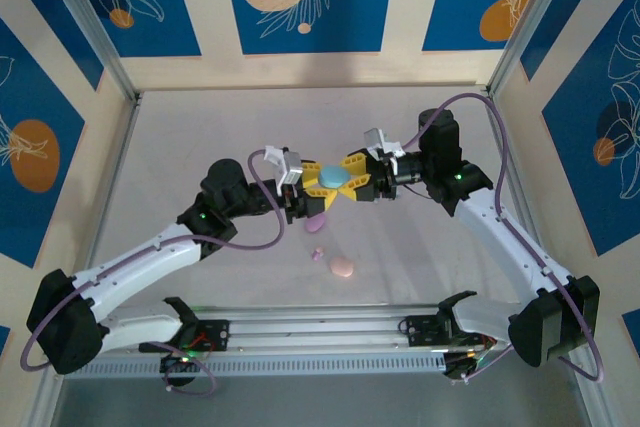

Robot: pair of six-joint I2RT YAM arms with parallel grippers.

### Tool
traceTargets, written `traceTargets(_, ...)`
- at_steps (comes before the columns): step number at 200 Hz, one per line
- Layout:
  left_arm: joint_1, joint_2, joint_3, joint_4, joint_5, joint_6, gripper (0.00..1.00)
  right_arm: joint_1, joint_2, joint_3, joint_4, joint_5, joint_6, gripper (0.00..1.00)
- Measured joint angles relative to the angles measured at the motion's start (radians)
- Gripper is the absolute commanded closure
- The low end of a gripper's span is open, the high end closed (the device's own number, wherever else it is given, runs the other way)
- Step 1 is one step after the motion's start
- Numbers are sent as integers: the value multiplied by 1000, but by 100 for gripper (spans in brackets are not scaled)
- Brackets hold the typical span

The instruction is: Insert the wireless bluetooth earbuds into the charging case

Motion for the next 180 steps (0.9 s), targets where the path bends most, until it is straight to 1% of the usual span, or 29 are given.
traceTargets(47,0,2,0,6,11,-9,49,2,-1,0,2,6,0,68)
traceTargets(104,0,8,0,26,19,-19,50,3,-3,0,3,8,-8,68)
traceTargets(136,0,8,0,26,18,-21,58,4,-4,0,3,8,-15,68)
traceTargets(150,0,7,0,26,18,-21,58,5,-4,0,3,8,-15,68)
traceTargets(180,0,7,0,26,18,-22,50,5,-4,0,0,11,-23,68)
